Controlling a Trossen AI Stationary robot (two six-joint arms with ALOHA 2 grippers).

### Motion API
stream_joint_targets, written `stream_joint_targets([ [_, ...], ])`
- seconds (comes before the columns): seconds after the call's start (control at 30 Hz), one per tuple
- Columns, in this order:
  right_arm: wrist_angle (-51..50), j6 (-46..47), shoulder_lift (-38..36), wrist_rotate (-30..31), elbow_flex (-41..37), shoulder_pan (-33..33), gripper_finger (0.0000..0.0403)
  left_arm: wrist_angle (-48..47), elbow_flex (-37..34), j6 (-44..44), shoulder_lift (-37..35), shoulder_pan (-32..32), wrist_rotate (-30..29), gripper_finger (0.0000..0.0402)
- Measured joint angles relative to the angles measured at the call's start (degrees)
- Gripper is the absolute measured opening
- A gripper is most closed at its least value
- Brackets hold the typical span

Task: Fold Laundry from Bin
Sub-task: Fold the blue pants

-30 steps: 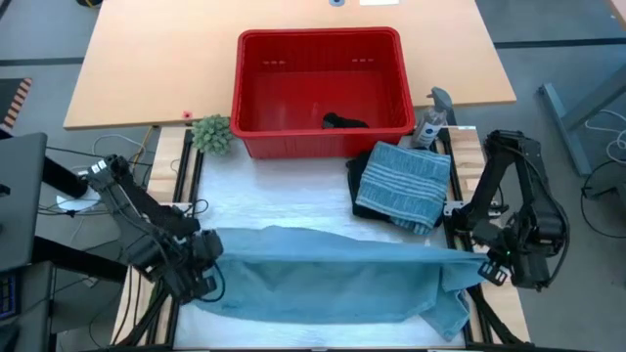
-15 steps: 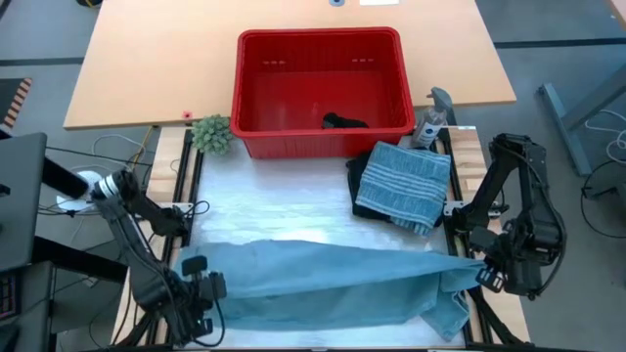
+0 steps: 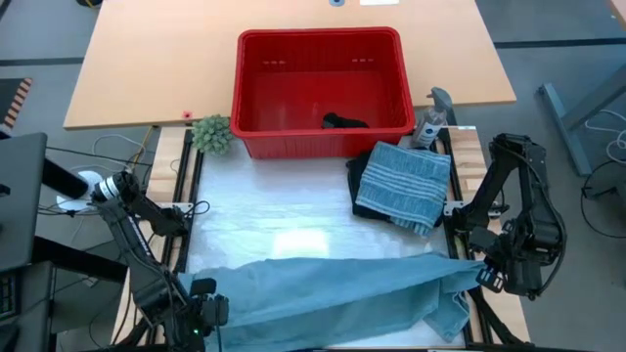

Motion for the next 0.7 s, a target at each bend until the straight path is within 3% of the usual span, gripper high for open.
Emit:
stream_joint_targets([
  [0.2, 0.0, -0.2, 0.0, 0.0, 0.0, 0.0, 0.0021, -1.1, 0.0, 1.3, 0.0, 0.0, 0.6, 0.0012],
  [0.53, -0.2, -0.8, 0.0, -1.8, 0.0, 0.2, 0.0021, 6.9, 0.0, 0.7, 0.1, 0.3, 11.8, 0.013],
  [0.63, -0.2, -1.2, 0.0, -2.4, 0.0, 0.2, 0.0021, 9.4, 0.0, 0.7, 0.1, 0.3, 13.8, 0.016],
  [0.7, -0.2, -1.2, 0.0, -2.7, 0.0, 0.2, 0.0021, 8.8, 0.0, 0.9, 0.0, 0.4, 12.1, 0.017],
])
